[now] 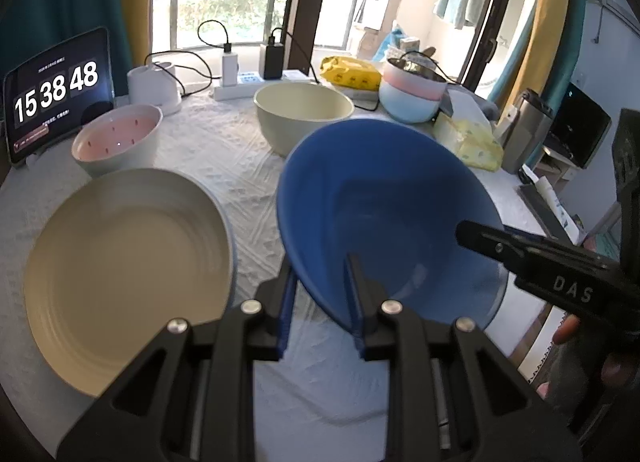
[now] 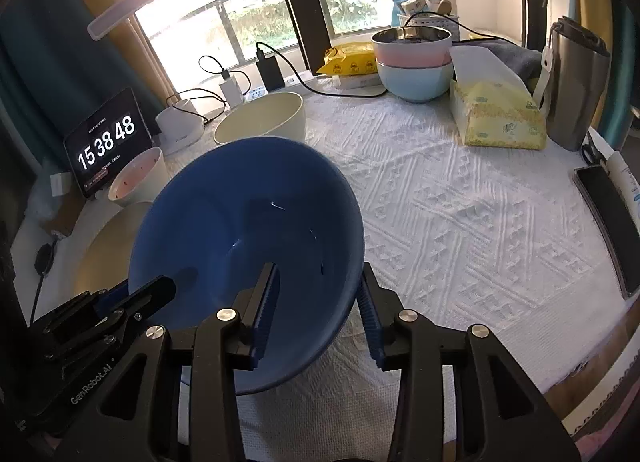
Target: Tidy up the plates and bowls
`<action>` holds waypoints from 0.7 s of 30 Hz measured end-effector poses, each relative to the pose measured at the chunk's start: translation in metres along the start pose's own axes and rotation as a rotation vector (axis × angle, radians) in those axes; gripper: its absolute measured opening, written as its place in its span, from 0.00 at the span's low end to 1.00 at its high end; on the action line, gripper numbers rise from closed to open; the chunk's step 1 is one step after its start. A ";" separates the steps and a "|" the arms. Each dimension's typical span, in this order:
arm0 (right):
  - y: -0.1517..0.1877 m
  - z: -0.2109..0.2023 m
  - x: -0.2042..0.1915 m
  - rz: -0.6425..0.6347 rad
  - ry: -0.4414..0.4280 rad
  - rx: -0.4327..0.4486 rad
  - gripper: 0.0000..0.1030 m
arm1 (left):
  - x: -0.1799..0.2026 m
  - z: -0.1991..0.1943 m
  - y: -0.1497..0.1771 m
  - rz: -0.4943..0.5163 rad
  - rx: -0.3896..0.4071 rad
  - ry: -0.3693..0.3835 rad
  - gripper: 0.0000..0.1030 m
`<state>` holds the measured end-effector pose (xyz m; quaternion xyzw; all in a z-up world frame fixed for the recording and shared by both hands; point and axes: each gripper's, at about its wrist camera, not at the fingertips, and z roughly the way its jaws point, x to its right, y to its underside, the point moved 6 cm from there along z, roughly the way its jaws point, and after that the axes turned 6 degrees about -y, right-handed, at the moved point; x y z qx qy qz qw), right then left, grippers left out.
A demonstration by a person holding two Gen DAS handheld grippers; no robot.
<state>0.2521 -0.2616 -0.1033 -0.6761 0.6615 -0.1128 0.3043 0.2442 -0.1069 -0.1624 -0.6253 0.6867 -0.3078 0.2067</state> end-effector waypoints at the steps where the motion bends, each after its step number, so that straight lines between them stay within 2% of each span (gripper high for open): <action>1: -0.001 -0.001 0.000 -0.001 0.001 0.002 0.40 | -0.001 0.000 -0.001 0.000 -0.001 -0.004 0.24; 7: -0.007 0.000 0.001 -0.006 0.006 0.009 0.40 | -0.004 0.000 -0.006 -0.011 -0.008 -0.006 0.29; 9: -0.009 -0.001 0.001 -0.010 0.007 0.013 0.40 | -0.004 -0.001 -0.008 -0.014 -0.002 -0.007 0.34; 11: -0.012 -0.001 0.001 -0.013 0.006 0.017 0.40 | -0.006 -0.004 -0.011 -0.022 0.012 -0.008 0.45; 21: -0.031 -0.003 -0.001 -0.032 -0.001 0.043 0.40 | -0.013 -0.018 -0.034 -0.030 0.079 -0.040 0.45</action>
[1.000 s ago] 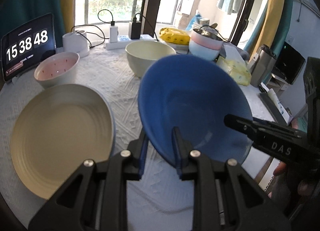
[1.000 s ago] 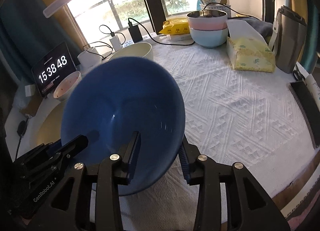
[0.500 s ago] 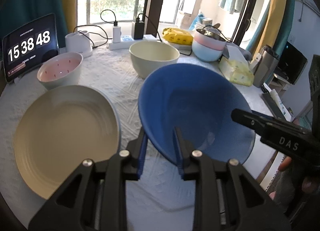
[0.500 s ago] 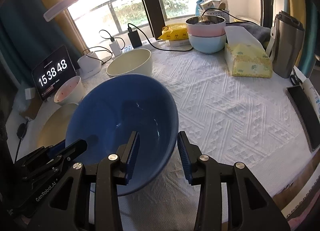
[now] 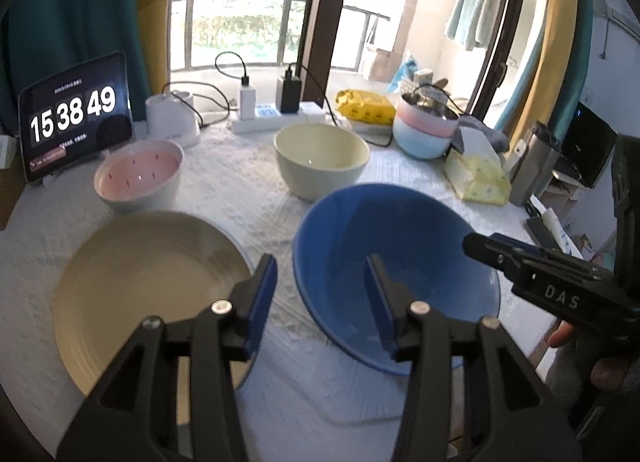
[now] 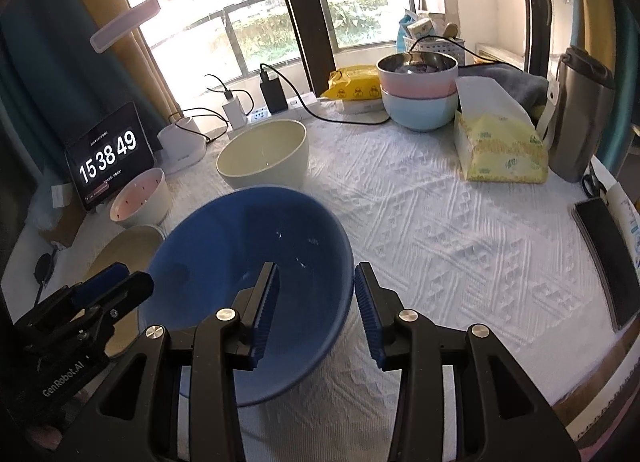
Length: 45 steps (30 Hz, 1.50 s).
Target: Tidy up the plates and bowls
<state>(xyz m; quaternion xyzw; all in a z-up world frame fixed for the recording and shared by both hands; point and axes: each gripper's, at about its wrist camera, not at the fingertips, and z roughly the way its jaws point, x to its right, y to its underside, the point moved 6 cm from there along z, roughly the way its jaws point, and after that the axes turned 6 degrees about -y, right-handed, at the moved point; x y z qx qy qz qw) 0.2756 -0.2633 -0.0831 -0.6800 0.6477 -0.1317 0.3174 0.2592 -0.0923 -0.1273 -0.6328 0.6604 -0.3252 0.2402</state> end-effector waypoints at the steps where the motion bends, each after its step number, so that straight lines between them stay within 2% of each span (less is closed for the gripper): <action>1: -0.003 0.000 0.000 -0.003 -0.001 0.004 0.40 | 0.000 -0.001 -0.003 0.001 0.007 -0.003 0.45; 24: -0.060 0.011 0.000 -0.062 -0.021 0.068 0.40 | -0.023 0.017 -0.066 -0.009 0.077 -0.049 0.46; 45: -0.109 0.075 0.009 -0.094 -0.063 0.015 0.40 | -0.033 0.083 -0.100 -0.018 0.009 -0.065 0.46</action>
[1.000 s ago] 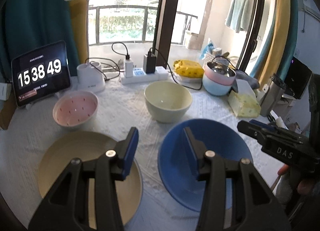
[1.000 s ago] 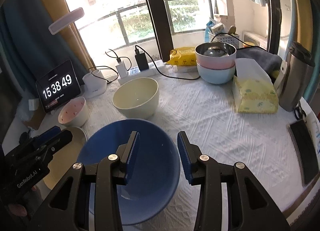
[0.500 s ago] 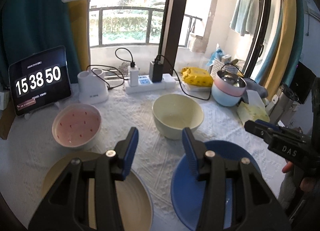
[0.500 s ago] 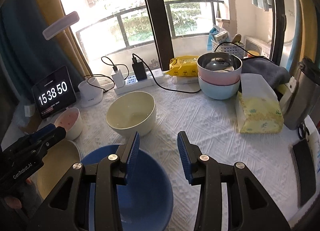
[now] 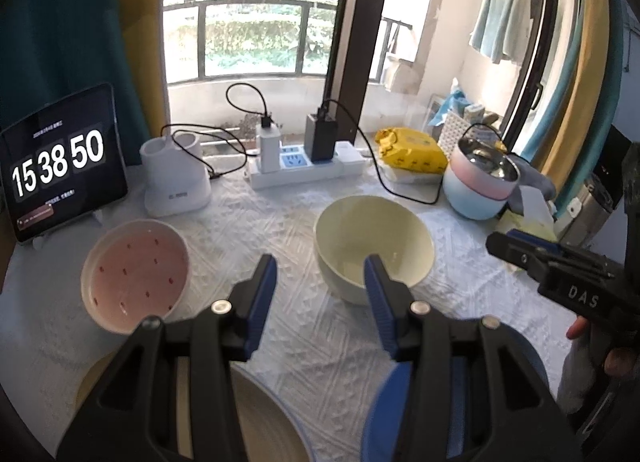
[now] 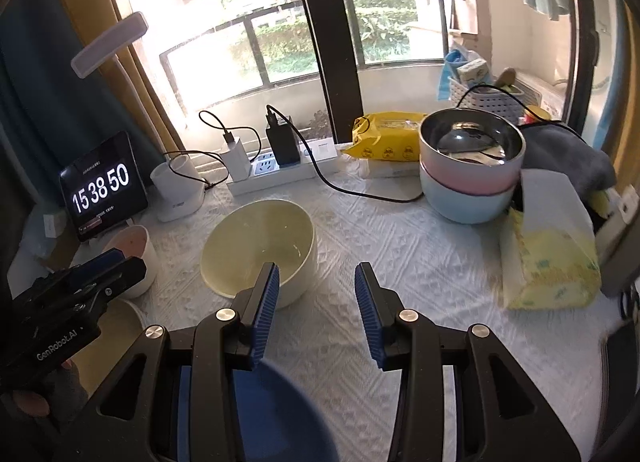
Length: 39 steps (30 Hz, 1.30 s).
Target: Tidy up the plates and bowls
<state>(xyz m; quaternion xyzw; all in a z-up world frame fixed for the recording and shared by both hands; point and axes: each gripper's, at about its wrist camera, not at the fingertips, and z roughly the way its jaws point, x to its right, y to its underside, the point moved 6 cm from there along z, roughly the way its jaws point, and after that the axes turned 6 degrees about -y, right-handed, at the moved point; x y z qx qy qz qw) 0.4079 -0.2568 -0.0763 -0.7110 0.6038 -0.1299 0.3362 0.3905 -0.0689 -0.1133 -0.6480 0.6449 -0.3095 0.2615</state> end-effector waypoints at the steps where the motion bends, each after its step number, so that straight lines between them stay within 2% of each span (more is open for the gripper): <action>1: -0.002 0.004 0.001 -0.007 0.004 -0.004 0.40 | -0.001 0.004 -0.002 -0.001 -0.006 0.001 0.46; 5: -0.011 0.017 0.006 -0.031 0.007 -0.025 0.40 | -0.001 0.018 -0.007 0.004 -0.029 -0.004 0.46; 7: -0.015 0.027 0.009 -0.010 -0.038 -0.055 0.40 | 0.002 0.027 -0.009 0.019 -0.038 -0.003 0.46; 9: -0.018 0.039 0.012 0.008 -0.078 -0.099 0.40 | 0.004 0.038 -0.010 0.026 -0.065 -0.002 0.46; 13: -0.022 0.058 0.014 -0.013 -0.064 -0.150 0.40 | 0.009 0.058 -0.010 0.013 -0.122 0.002 0.46; 16: -0.023 0.073 0.014 0.007 -0.112 -0.202 0.40 | 0.010 0.070 -0.009 0.016 -0.154 -0.007 0.46; 25: -0.020 0.108 0.011 0.015 -0.155 -0.323 0.40 | 0.013 0.099 -0.004 0.043 -0.255 -0.002 0.46; 34: -0.014 0.131 0.009 0.031 -0.212 -0.415 0.40 | 0.015 0.113 0.003 0.066 -0.286 -0.003 0.44; 37: -0.012 0.138 0.008 0.036 -0.228 -0.444 0.39 | 0.018 0.117 0.004 0.078 -0.292 0.003 0.41; 39: -0.012 0.142 0.008 0.025 -0.215 -0.450 0.32 | 0.022 0.119 0.004 0.087 -0.296 0.011 0.36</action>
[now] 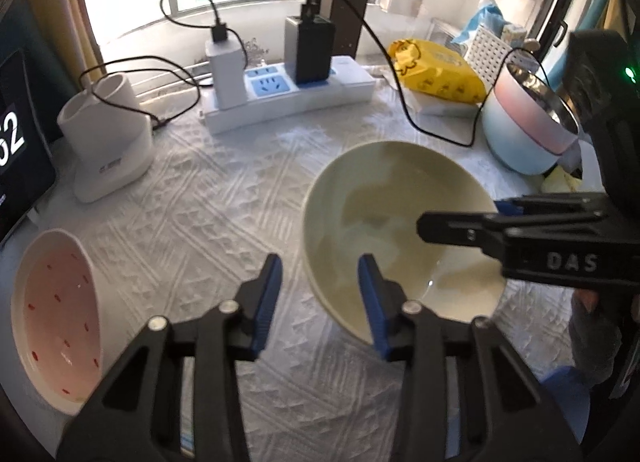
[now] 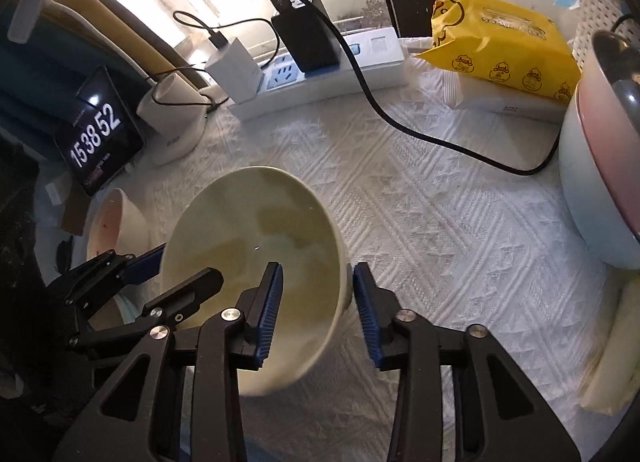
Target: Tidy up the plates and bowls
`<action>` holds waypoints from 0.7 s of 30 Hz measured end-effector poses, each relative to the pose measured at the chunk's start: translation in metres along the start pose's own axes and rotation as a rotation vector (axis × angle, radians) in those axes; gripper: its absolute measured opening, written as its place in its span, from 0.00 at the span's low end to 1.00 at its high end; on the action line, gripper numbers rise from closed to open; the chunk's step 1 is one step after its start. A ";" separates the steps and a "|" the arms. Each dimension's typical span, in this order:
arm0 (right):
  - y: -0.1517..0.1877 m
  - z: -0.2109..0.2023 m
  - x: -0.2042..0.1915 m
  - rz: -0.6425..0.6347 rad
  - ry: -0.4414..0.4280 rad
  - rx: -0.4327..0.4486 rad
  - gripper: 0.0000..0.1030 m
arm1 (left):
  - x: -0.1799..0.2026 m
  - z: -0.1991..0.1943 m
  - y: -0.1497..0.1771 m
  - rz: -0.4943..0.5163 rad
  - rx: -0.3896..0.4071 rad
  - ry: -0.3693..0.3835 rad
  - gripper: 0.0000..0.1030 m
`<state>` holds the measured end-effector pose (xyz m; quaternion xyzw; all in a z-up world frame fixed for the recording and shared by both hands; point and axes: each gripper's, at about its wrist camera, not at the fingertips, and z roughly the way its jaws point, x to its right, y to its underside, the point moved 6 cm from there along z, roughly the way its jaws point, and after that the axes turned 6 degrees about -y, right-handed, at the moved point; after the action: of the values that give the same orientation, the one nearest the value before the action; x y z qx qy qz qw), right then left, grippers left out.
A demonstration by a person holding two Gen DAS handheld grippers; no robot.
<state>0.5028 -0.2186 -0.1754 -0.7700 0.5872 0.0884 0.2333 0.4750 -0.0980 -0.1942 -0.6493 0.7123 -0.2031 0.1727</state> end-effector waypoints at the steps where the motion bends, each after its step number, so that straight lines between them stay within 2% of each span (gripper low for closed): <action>1: -0.001 0.001 0.001 -0.002 0.009 0.000 0.30 | 0.003 0.001 0.000 0.009 -0.001 0.006 0.33; 3: -0.002 0.002 0.003 -0.007 0.022 0.004 0.19 | 0.006 0.002 0.000 0.020 0.002 0.000 0.33; 5: -0.003 0.003 0.006 -0.015 0.032 0.004 0.16 | 0.007 0.002 -0.001 0.033 0.007 -0.004 0.32; 11: -0.001 0.003 0.003 -0.053 0.078 0.004 0.15 | 0.007 -0.001 -0.002 0.040 0.029 -0.001 0.28; 15: -0.003 -0.002 0.005 -0.043 0.092 0.031 0.10 | 0.008 -0.008 -0.003 0.049 0.060 -0.002 0.27; 21: -0.003 -0.010 -0.003 -0.061 0.104 0.062 0.10 | 0.006 -0.024 -0.010 0.059 0.123 -0.023 0.27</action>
<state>0.5029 -0.2198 -0.1643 -0.7836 0.5771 0.0227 0.2289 0.4705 -0.1030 -0.1684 -0.6185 0.7153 -0.2337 0.2265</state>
